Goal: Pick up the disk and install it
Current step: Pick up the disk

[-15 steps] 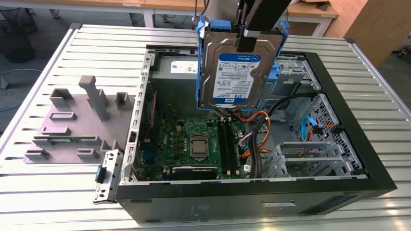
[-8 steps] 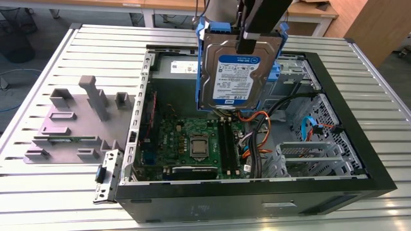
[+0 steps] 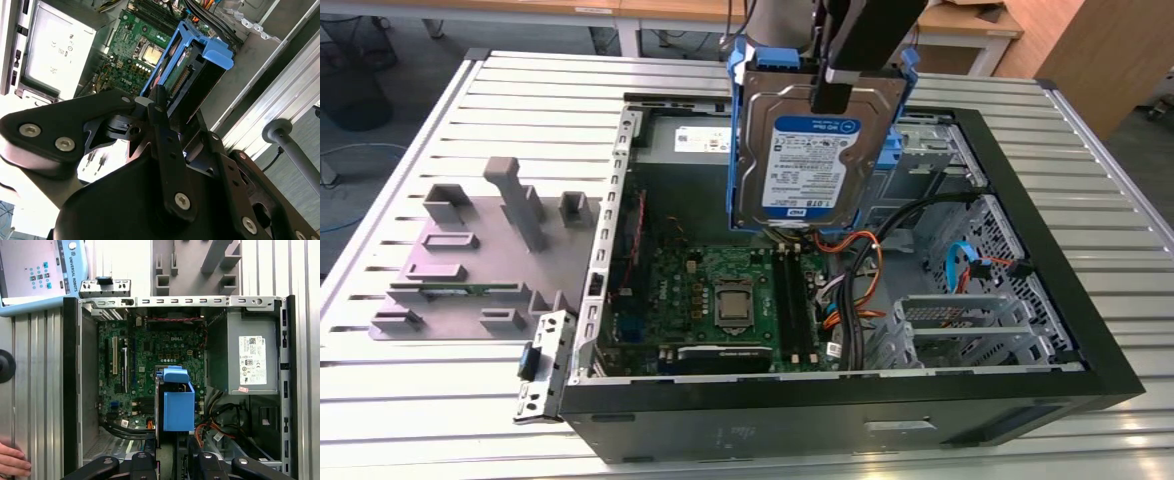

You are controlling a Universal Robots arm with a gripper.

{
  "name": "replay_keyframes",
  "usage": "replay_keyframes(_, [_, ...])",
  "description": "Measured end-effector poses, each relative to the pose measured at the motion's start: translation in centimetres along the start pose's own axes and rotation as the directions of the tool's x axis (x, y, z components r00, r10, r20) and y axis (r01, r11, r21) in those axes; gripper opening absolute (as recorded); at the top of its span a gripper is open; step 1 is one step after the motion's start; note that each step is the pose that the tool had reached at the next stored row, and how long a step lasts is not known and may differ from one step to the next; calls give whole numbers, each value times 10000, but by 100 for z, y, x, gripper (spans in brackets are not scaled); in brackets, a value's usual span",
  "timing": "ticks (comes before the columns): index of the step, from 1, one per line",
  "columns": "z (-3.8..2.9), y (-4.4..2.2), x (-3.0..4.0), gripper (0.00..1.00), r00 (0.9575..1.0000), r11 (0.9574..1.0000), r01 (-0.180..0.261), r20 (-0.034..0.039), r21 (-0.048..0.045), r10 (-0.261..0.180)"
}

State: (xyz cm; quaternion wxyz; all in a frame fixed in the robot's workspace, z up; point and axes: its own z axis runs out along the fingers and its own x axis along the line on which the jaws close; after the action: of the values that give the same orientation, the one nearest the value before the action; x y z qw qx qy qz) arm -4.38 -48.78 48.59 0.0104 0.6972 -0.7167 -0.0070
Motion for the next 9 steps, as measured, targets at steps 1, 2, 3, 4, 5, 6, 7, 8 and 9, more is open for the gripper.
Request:
replay_keyframes(1, [1,-1,2,35,10000,10000,1,-1,1,-1])
replay_keyframes(2, [2,-1,3,35,10000,10000,1,-3,1,-1])
replay_keyframes(3, [2,0,5,35,10000,10000,0,-6,0,0])
replay_keyframes(4, [3,-1,8,35,10000,10000,0,-10,0,0])
replay_keyframes(5, [3,-1,9,35,10000,10000,0,-15,0,0])
replay_keyframes(6, [4,-1,12,35,10000,10000,0,-19,1,0])
replay_keyframes(7, [5,-1,15,35,10000,10000,0,-24,1,0])
replay_keyframes(8, [6,-1,19,35,10000,10000,-1,-28,1,1])
replay_keyframes(9, [6,-2,22,35,10000,10000,0,-33,1,0])
